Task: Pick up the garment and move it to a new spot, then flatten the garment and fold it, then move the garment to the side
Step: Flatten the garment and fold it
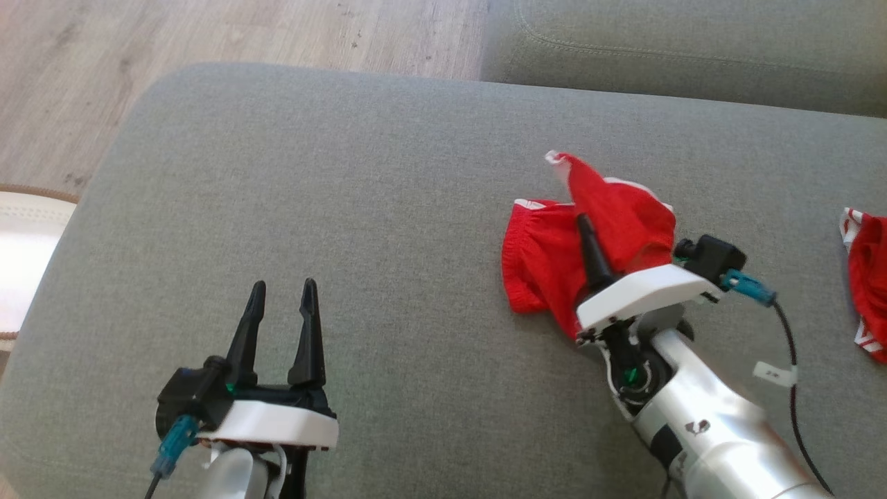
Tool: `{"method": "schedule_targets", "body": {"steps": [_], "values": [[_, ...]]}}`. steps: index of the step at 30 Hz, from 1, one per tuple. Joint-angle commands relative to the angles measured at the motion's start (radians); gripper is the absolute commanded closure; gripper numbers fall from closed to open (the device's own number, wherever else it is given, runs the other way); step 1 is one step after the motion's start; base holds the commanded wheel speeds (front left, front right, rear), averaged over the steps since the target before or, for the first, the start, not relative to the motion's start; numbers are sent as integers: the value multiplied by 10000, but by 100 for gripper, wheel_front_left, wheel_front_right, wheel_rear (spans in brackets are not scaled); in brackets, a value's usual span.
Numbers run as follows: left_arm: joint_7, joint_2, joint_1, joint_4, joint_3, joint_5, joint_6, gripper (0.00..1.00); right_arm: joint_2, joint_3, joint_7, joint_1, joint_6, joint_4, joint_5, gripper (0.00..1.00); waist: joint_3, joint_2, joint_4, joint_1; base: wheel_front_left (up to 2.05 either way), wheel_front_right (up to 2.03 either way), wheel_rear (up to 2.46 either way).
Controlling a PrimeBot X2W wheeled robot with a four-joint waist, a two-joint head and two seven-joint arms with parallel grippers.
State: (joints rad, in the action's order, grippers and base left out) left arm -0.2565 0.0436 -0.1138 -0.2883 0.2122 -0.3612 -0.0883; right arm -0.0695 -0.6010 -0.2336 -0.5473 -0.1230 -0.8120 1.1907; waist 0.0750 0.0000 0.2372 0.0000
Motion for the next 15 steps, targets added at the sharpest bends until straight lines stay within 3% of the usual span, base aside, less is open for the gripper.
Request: {"method": "schedule_targets", "body": {"steps": [1,5,6,7,15], "values": [[-53,66,-246,304,-303,-40,37,0,192,-345,-163,-429,-77,235,113,100,26,0,14,0,0,0,0],[-53,66,-284,325,-305,-72,56,0,192,-965,-174,-560,-77,24,229,100,100,0,27,0,0,0,0],[-53,66,-297,327,-303,-82,59,0,192,-1193,-182,-630,-77,-92,167,38,115,0,30,0,0,0,0],[-53,66,-307,320,-294,-95,60,0,192,-1415,-179,-679,-77,-223,138,0,128,0,37,0,0,0,0],[-53,66,-445,300,-139,-242,88,0,192,-3265,135,-824,-77,-516,-56,0,138,0,126,0,0,0,0]]}}
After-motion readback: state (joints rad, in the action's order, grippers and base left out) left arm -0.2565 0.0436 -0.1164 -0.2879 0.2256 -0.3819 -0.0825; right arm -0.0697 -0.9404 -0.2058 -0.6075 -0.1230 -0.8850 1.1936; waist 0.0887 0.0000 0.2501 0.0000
